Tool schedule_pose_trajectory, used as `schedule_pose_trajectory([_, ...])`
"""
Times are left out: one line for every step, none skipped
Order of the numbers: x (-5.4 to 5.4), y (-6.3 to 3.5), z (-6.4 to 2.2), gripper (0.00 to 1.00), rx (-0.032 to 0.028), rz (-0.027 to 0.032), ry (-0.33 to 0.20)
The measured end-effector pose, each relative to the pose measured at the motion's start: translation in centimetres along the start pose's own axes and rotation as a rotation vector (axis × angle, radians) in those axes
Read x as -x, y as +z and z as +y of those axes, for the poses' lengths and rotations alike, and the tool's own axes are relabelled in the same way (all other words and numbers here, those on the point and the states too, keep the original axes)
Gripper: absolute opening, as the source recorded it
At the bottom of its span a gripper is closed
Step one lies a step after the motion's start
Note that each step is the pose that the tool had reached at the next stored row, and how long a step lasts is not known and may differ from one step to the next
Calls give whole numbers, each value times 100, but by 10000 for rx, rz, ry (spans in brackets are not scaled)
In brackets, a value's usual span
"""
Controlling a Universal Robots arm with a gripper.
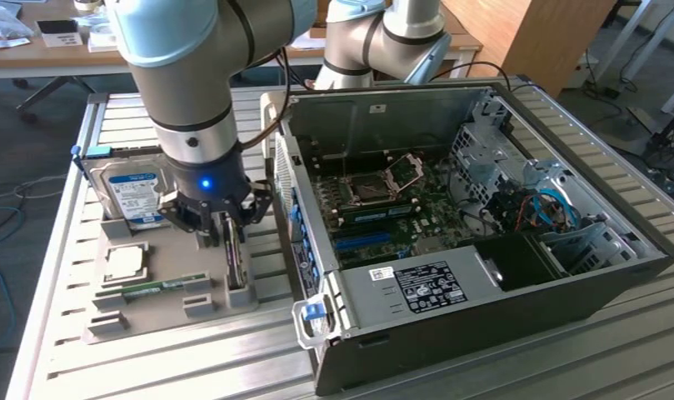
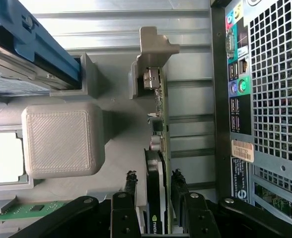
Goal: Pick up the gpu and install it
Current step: 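Pick up the gpu and move the gpu toward the slot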
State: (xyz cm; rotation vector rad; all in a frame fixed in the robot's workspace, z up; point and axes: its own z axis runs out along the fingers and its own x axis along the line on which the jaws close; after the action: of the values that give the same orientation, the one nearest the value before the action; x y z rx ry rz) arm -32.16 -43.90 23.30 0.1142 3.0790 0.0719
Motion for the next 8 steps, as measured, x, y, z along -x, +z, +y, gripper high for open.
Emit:
schedule_pose_trajectory([3, 3, 0, 42, 0, -2, 0])
schedule_pose_trajectory([6, 5, 0, 42, -1, -3, -1])
schedule_pose_trajectory([8, 5, 0, 42, -2, -2, -1])
schedule_pose_trajectory([8, 5, 0, 42, -3, -1, 0])
schedule_pose_trajectory([9, 5, 0, 42, -3, -1, 0])
schedule_pose_trajectory([12, 6, 0, 42, -3, -1, -1])
schedule_pose_trajectory([15, 6, 0, 42, -3, 0, -1])
schedule_pose_trajectory([17, 6, -2, 42, -3, 1, -2])
